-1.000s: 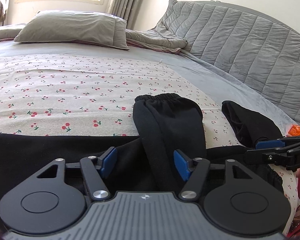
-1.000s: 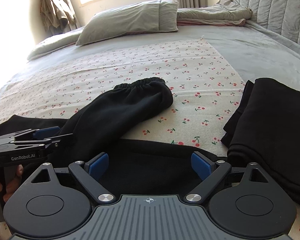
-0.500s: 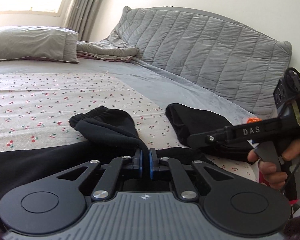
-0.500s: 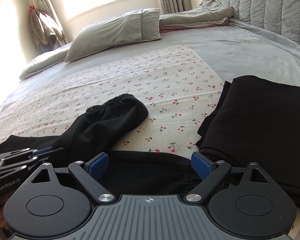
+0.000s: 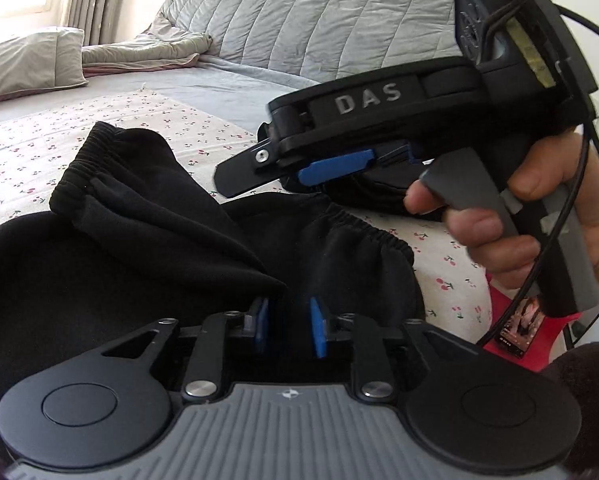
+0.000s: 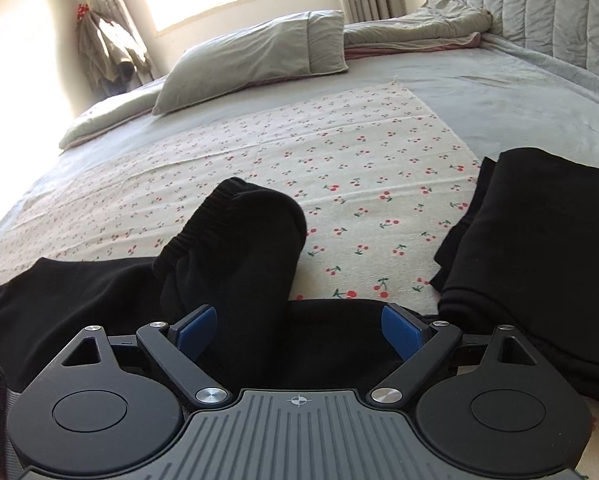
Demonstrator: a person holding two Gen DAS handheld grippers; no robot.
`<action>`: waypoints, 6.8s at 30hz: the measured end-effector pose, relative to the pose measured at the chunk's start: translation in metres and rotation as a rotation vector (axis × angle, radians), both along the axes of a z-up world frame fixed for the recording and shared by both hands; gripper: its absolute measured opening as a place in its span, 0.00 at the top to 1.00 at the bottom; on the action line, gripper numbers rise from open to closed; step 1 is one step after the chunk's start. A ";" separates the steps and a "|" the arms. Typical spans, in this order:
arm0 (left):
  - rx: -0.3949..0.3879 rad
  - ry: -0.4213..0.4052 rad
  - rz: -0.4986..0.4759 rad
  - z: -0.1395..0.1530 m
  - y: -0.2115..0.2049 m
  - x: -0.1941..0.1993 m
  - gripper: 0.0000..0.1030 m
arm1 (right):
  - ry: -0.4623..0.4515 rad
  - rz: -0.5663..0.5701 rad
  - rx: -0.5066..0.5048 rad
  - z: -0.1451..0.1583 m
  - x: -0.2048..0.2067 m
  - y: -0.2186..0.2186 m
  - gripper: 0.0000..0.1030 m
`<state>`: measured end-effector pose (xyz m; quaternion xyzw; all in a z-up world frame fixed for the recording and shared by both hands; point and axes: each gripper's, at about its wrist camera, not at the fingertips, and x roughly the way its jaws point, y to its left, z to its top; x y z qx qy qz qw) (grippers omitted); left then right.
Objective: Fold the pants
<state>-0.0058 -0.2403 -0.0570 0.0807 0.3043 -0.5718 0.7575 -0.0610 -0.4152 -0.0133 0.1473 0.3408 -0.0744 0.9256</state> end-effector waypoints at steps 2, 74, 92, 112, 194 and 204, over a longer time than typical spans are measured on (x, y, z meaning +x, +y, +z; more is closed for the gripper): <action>0.007 -0.045 -0.005 0.006 0.012 -0.007 0.50 | -0.009 0.026 -0.015 0.000 0.006 0.009 0.11; 0.056 -0.405 0.103 0.025 0.166 -0.042 0.96 | -0.110 -0.291 0.155 0.003 -0.095 -0.023 0.94; 0.098 -0.291 0.056 0.014 0.172 -0.046 0.70 | 0.045 -0.312 -0.102 -0.008 -0.101 -0.002 0.56; 0.150 -0.212 0.931 0.042 0.334 0.019 0.07 | -0.193 0.487 -0.304 0.008 -0.041 0.189 0.26; 0.335 0.024 0.570 0.026 0.456 0.236 0.87 | 0.020 0.556 0.285 -0.019 0.267 0.292 0.69; 0.342 -0.261 0.861 0.005 0.431 0.200 0.85 | -0.111 0.428 0.039 -0.018 0.252 0.318 0.97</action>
